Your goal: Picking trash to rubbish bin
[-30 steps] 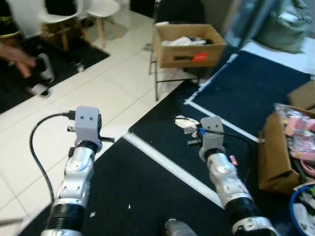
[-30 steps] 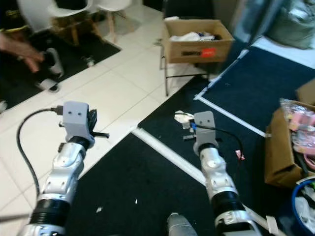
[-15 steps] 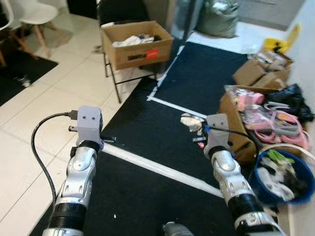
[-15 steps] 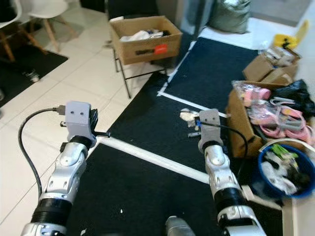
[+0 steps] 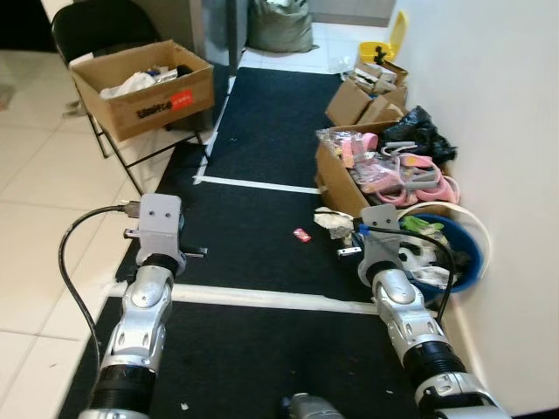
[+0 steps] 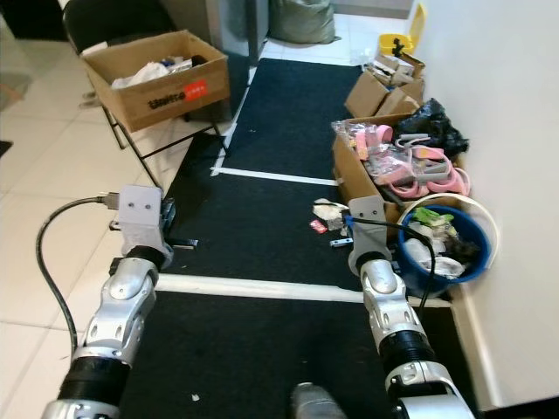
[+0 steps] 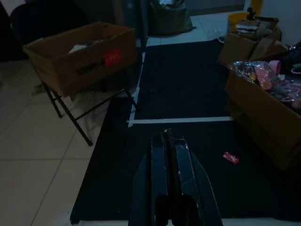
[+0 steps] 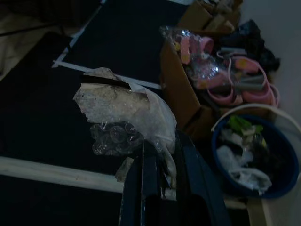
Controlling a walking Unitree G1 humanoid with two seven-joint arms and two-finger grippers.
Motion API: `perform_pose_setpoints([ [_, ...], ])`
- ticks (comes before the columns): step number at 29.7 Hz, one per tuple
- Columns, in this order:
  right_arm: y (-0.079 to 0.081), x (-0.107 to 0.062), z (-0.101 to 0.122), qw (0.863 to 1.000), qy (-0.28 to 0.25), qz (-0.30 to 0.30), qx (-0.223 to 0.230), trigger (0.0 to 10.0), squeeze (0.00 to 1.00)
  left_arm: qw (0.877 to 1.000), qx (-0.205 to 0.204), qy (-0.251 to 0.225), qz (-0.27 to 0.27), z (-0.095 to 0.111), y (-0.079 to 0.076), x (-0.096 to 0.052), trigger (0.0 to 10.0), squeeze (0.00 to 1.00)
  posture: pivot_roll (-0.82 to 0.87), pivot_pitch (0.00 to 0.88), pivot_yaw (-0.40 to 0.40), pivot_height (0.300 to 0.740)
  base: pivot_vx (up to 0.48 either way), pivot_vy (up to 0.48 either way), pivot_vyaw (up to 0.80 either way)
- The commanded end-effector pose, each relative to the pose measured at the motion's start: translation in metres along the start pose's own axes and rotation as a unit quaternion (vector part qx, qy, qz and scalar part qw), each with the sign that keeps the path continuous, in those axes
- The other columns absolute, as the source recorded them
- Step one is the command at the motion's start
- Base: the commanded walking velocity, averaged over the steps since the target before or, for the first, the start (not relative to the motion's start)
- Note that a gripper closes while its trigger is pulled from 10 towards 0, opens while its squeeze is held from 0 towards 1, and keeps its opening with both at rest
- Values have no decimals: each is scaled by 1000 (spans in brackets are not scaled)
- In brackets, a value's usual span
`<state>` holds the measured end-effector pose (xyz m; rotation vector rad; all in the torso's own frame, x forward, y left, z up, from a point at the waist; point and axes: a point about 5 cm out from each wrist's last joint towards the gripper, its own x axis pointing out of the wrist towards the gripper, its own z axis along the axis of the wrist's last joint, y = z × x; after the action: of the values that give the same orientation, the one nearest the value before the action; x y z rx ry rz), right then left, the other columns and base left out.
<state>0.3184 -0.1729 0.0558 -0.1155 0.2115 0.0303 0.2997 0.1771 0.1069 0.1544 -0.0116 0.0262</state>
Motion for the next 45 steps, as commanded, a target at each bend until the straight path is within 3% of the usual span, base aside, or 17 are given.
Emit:
perform_pose_setpoints([
  [1,5,-1,-8,1000,24,11,8,10000,0,1000,1,15,4,-7,2,-2,10000,0,28,35,-35,740,0,0,0],
  [20,12,-7,-17,999,24,1,41,10000,0,999,18,18,-20,-7,8,10,10000,0,44,25,80,740,0,0,0],
  [29,11,-9,-17,1000,9,-1,24,10000,0,1000,-8,10,-10,-7,8,10,10000,0,45,29,56,740,0,0,0],
  [37,9,-7,-8,1000,-25,-3,3,10000,0,999,-27,33,-2,-19,9,5,10000,0,38,32,40,740,0,0,0],
  [45,11,-6,-4,999,-34,5,3,10000,0,999,-27,31,-2,-19,6,4,10000,0,32,32,21,740,0,0,0],
])
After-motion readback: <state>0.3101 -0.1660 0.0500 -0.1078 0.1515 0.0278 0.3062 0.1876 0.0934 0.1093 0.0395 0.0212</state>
